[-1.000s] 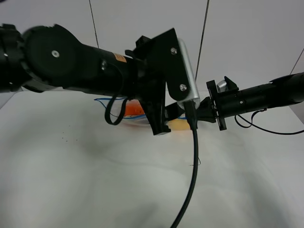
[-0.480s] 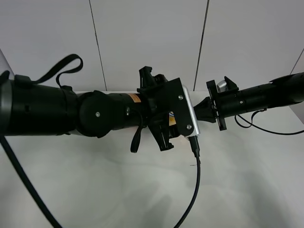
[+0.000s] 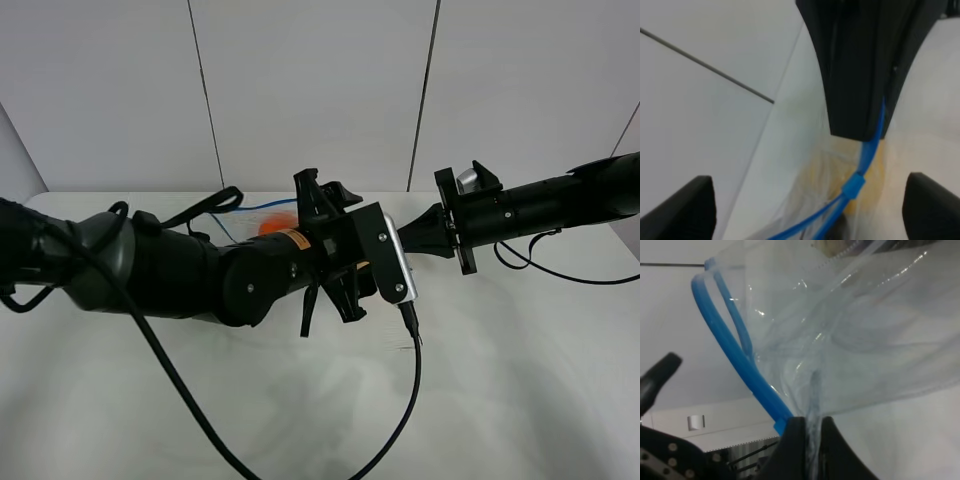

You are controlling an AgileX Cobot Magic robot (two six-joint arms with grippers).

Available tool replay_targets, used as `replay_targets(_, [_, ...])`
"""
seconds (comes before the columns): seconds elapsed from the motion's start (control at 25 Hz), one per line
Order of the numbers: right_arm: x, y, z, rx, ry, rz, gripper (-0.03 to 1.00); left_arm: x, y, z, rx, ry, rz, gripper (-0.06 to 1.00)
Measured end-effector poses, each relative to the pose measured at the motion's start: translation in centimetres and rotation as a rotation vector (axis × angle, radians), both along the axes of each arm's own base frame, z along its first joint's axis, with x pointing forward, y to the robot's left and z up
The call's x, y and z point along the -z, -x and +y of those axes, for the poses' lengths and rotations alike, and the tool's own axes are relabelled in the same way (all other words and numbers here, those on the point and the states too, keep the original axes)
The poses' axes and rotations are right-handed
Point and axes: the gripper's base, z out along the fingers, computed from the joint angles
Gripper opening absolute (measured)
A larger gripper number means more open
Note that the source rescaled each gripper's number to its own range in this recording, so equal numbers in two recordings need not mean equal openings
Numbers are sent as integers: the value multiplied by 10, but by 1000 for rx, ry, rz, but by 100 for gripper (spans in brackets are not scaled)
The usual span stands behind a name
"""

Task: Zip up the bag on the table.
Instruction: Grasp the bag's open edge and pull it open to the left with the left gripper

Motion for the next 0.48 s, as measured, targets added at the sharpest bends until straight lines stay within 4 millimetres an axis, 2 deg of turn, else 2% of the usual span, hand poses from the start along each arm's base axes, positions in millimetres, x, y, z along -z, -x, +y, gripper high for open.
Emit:
replay_targets(0.24, [0, 0, 0, 3, -3, 0, 0, 12, -2, -5, 30, -19, -49, 99])
replay_targets(0.48, [-1, -1, 0, 7, -7, 0, 0, 22, -3, -7, 49, -32, -52, 76])
